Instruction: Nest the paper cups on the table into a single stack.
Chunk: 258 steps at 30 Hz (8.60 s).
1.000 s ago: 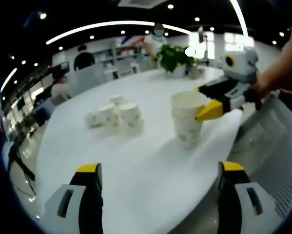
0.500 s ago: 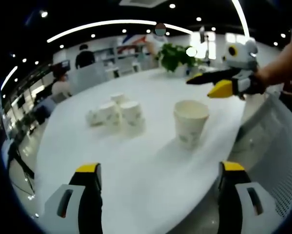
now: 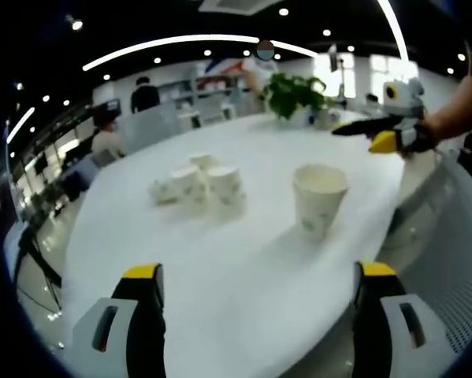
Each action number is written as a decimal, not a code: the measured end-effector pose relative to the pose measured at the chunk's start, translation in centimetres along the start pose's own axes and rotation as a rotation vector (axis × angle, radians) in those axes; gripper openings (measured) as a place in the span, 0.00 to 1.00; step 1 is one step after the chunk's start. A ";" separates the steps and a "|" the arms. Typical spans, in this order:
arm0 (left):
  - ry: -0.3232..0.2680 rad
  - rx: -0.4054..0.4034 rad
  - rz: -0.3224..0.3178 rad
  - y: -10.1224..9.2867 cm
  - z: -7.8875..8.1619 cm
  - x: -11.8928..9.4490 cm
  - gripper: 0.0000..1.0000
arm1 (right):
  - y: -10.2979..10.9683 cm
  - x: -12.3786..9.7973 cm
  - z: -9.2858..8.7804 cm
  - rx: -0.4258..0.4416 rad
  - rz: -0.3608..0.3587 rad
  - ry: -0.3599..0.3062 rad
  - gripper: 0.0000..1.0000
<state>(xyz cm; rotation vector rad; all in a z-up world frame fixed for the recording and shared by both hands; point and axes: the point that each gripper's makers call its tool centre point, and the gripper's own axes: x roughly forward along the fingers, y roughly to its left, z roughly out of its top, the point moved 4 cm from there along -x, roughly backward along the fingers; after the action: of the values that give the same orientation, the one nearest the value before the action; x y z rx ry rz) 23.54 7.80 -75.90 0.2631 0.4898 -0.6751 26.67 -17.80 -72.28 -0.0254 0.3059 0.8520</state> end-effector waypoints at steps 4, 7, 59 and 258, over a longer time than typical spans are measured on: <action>-0.035 -0.011 -0.021 -0.7 0.8 -0.2 0.99 | 1.2 -0.1 0.9 -0.009 0.008 -0.054 0.92; -0.050 -0.022 -0.027 -0.4 1.0 -0.2 0.99 | 0.8 -0.4 0.6 -0.036 -0.066 0.001 0.94; -0.201 -0.137 -0.095 0.5 4.8 -1.1 0.99 | 0.1 -2.1 -0.3 -0.027 -0.237 -0.018 0.92; -0.149 0.067 -0.304 8.8 22.9 13.9 0.39 | -0.1 -1.6 -0.8 -0.057 -0.216 0.027 0.86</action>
<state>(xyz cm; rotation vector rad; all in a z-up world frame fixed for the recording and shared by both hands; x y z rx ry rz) 46.59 -1.81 -62.73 0.2007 0.3673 -1.0014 25.52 -19.20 -72.65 -0.1211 0.2989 0.6458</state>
